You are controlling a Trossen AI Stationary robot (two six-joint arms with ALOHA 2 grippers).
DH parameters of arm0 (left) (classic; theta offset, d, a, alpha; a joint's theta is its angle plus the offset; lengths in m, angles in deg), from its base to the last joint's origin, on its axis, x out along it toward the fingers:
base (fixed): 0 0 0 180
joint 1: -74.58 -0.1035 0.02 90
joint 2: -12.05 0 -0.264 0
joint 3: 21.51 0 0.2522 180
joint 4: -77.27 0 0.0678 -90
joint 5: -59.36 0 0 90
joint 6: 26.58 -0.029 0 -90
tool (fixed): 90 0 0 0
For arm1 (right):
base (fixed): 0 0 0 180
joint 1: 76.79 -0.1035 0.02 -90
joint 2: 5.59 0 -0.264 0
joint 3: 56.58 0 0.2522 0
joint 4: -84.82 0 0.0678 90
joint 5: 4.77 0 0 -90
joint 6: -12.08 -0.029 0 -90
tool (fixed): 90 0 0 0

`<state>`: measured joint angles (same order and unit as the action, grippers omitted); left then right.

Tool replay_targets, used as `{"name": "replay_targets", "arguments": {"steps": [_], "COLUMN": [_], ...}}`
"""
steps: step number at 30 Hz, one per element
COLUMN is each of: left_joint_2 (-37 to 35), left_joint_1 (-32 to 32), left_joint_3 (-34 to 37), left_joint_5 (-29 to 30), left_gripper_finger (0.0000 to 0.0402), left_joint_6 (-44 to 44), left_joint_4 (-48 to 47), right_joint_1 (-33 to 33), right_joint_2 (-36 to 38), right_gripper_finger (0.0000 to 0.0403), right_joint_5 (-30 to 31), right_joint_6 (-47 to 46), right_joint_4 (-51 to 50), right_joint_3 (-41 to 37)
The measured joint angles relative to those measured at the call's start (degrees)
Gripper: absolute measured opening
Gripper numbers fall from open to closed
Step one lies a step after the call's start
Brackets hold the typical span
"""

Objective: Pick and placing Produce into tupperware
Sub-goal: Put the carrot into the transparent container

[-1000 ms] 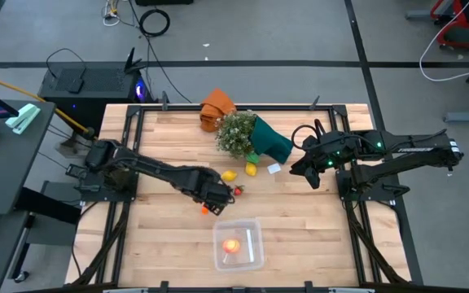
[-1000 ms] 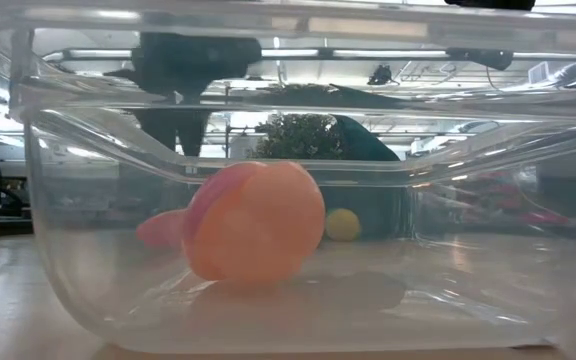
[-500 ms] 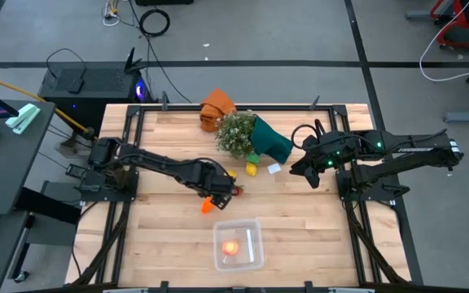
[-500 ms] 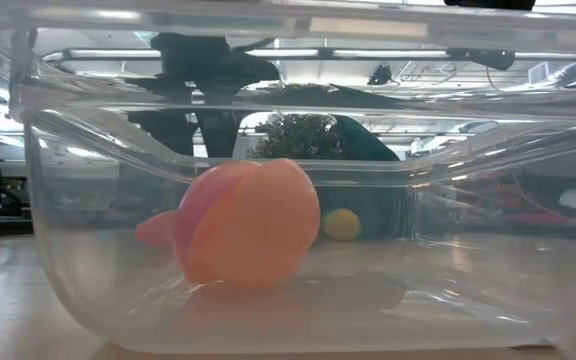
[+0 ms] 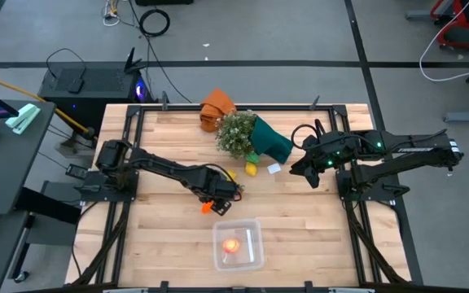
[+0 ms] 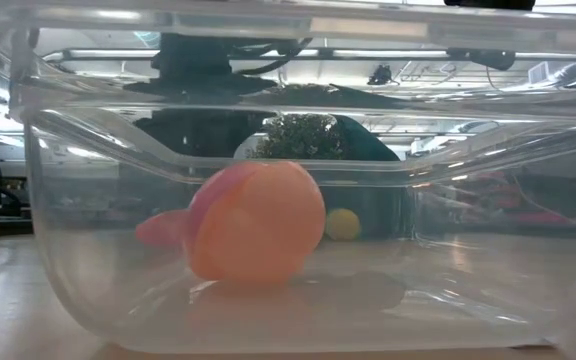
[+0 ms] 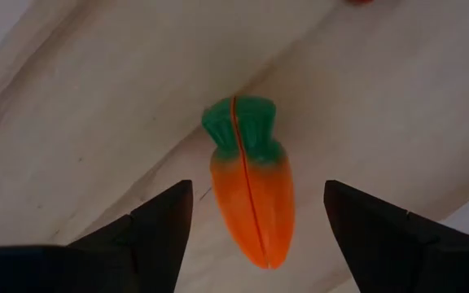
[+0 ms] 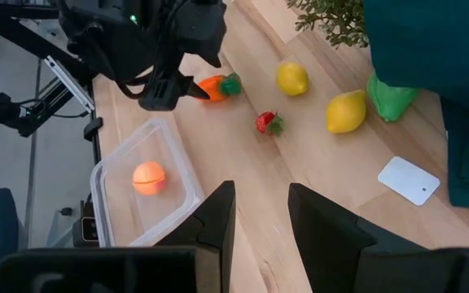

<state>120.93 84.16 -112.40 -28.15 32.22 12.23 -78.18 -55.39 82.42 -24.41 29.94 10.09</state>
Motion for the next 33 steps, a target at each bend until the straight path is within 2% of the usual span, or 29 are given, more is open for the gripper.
{"name": "replay_targets", "arguments": {"steps": [13,18,25,33], "left_joint_2": [2.6,2.6,2.6,2.6], "left_joint_1": [0.3,0.3,0.9,1.2], "left_joint_3": [0.1,2.9,4.4,4.4], "left_joint_5": [-0.9,-1.8,-2.6,-2.6], "left_gripper_finger": [0.0286,0.0286,0.0285,0.0244], "left_joint_6": [0.1,0.8,0.7,0.5], "left_joint_4": [1.4,5.2,5.2,5.3], "right_joint_1": [0.0,0.0,0.0,0.0], "right_joint_2": [0.0,0.0,0.0,0.0], "right_gripper_finger": [0.0085,0.0085,0.0085,0.0085], "right_joint_5": [0.0,0.3,0.3,0.3], "right_joint_6": [-0.3,-0.8,-1.0,-1.0], "right_joint_4": [0.0,0.0,0.0,0.0], "right_joint_3": [0.0,0.0,0.0,0.0]}}
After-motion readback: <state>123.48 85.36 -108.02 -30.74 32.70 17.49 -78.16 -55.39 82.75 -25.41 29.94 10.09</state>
